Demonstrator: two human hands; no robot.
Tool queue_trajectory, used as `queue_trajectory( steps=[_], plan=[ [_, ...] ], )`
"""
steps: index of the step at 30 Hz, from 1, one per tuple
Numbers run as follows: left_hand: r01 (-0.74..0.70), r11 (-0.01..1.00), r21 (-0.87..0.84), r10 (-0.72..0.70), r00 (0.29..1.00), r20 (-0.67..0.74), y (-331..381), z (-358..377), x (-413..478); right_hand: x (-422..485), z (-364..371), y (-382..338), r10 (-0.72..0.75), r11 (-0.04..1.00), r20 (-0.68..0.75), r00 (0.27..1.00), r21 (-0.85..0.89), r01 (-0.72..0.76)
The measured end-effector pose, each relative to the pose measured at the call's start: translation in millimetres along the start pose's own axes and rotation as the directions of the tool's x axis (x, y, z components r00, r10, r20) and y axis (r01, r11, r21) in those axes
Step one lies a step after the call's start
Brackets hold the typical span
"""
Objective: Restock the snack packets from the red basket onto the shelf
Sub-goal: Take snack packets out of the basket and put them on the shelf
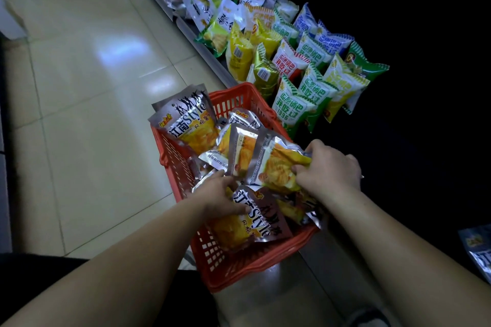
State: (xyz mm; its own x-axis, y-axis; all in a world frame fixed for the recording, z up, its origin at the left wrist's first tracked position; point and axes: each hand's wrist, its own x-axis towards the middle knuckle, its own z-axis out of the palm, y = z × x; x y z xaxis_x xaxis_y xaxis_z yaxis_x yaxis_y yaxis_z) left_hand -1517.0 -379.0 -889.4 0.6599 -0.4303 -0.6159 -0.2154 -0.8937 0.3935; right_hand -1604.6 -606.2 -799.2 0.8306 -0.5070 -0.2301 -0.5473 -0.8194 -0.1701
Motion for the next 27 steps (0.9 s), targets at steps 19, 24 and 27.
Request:
queue_trajectory(
  steps=[19,24,27],
  plan=[
    [-0.015,0.972,-0.236,-0.086,0.907,-0.413,28.9,-41.7,-52.4,-25.2,-60.0,8.7,-0.047,0.971,-0.236,0.971,0.216,0.099],
    [0.058,0.987,-0.148,-0.130,0.829,-0.544,49.6,-66.3,-79.5,-51.5,-87.5,35.3,0.048,0.991,-0.297,0.954,0.136,-0.008],
    [-0.132,0.946,-0.296,-0.076,0.797,-0.599,81.3,-71.6,-79.8,-65.8,-91.7,61.4,0.110,0.991,-0.255,0.961,0.101,-0.087]
  ],
)
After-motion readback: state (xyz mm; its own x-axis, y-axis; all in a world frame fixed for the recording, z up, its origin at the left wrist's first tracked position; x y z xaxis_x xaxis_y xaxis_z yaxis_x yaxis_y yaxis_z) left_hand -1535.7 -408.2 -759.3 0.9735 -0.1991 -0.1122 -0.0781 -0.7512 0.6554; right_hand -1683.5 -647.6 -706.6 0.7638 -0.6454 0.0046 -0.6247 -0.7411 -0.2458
